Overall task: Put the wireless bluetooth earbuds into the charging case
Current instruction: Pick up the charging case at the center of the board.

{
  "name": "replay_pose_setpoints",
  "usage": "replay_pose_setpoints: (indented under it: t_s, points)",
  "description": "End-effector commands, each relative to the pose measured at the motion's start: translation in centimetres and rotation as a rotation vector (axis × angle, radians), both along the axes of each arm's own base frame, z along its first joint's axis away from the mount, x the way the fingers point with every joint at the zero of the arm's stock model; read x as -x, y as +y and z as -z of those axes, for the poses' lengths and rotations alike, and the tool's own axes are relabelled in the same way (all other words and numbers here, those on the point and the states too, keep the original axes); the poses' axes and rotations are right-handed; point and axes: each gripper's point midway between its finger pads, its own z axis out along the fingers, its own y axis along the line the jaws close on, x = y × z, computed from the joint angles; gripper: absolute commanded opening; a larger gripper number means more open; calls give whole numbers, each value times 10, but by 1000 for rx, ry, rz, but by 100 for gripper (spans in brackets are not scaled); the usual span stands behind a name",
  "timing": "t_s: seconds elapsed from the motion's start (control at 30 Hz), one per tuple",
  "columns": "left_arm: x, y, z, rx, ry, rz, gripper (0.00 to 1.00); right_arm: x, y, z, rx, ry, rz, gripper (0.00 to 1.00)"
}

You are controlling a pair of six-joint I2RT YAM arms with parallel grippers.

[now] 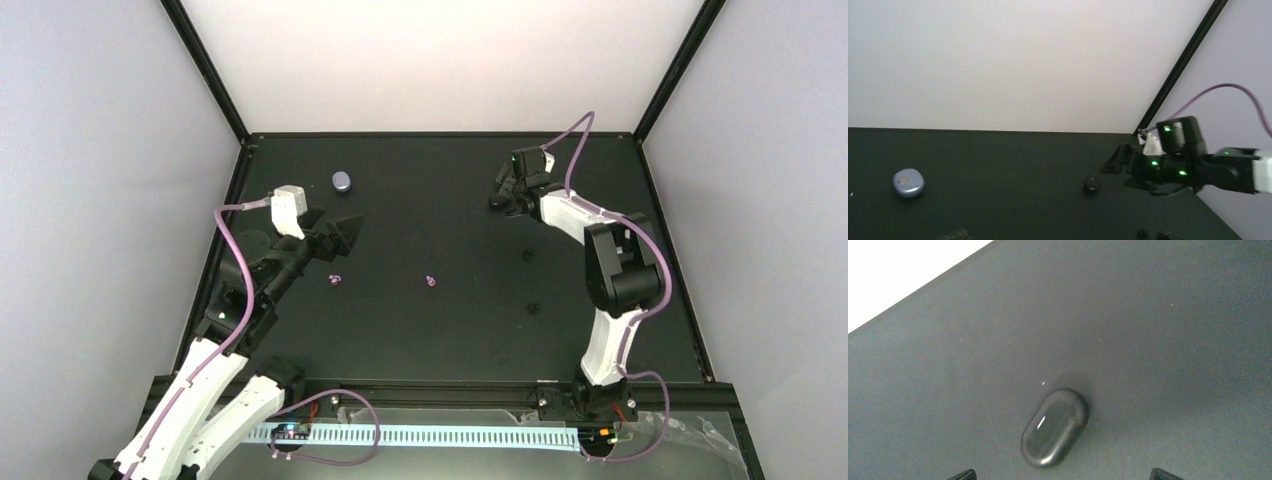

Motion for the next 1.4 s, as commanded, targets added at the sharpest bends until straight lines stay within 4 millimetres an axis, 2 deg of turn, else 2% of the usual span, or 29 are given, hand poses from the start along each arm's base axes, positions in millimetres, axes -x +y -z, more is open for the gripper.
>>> replay_pose_setpoints:
  t_s: [0.0,0.3,0.43,0.63,0.97,1.2,1.37]
  points:
    - [7,-5,-14,2,-55,36,99,-22,-3,10,3,39,18,90]
    - [8,-6,-15,0,-58,39,99,-52,-1,33,64,127,14,87]
    - [7,-6,-15,-3,-59,40,99,-58,-1,42,88,173,21,86]
    - [6,-6,-14,-10,-57,37,99,-62,-4,54,121,229,33,79]
    - [6,-6,-13,-10,-57,37,99,-60,1,69,137,294,-7,64]
    - [8,-6,-15,-7,-61,44,99,-50,7,73,171,320,-54,57]
    - [10,-6,-17,-2,-70,49,99,-39,20,72,214,323,-112,54]
